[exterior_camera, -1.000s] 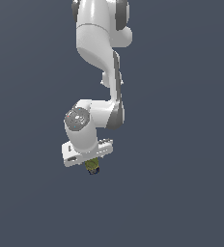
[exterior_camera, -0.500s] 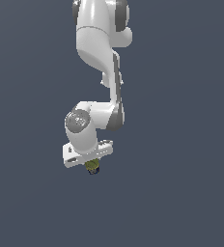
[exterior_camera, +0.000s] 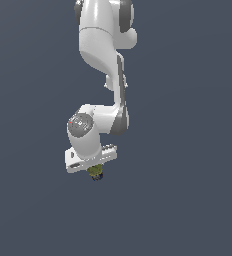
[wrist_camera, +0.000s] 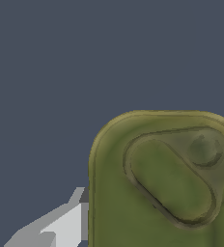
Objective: Pick up the object and move it to a goal position.
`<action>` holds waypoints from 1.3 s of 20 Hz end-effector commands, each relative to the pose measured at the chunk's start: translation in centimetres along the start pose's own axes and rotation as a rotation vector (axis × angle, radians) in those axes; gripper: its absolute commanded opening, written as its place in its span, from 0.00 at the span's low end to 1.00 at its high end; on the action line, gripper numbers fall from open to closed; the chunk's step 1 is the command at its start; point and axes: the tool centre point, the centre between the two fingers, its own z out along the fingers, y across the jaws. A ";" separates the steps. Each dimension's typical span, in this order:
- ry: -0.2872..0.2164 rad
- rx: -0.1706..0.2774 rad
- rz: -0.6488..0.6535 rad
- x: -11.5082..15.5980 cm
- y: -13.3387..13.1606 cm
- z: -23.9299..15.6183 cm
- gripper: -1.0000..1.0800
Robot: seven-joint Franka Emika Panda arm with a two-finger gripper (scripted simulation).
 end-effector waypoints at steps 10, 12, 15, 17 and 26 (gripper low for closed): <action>0.001 -0.001 0.001 -2.7 0.4 -2.9 0.00; 0.002 -0.001 0.001 -3.6 0.5 -3.9 0.00; 0.002 -0.001 0.001 -5.3 0.7 -5.7 0.00; 0.002 -0.001 0.001 -6.4 0.8 -6.9 0.00; 0.002 -0.001 0.001 -9.9 1.4 -10.9 0.00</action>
